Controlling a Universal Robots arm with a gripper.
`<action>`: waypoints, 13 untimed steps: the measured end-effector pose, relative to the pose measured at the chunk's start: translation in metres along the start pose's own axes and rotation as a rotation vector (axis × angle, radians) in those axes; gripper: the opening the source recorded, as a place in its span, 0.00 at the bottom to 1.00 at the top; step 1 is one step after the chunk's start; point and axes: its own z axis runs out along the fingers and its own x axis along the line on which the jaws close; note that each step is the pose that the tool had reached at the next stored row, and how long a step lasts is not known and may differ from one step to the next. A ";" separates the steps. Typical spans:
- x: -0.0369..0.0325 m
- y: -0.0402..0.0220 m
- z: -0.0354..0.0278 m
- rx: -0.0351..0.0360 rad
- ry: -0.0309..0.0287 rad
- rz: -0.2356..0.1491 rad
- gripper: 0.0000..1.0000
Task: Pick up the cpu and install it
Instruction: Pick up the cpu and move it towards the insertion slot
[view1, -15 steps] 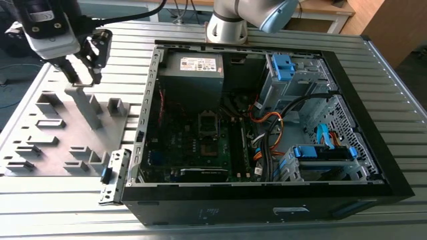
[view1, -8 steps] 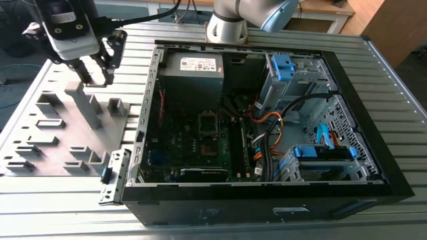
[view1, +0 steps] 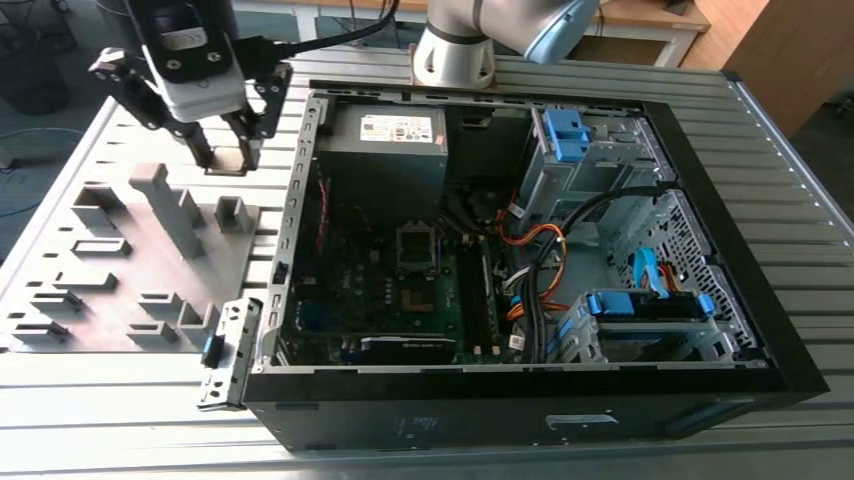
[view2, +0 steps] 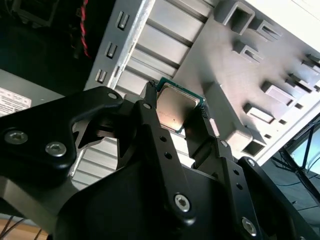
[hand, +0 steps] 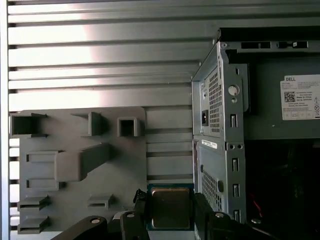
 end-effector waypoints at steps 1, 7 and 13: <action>-0.0032 0.0001 0.0000 -0.0001 0.0000 0.000 0.47; -0.0225 0.0008 0.0000 0.0000 0.0000 0.000 0.47; -0.0427 0.0014 0.0000 -0.0001 0.0000 0.000 0.47</action>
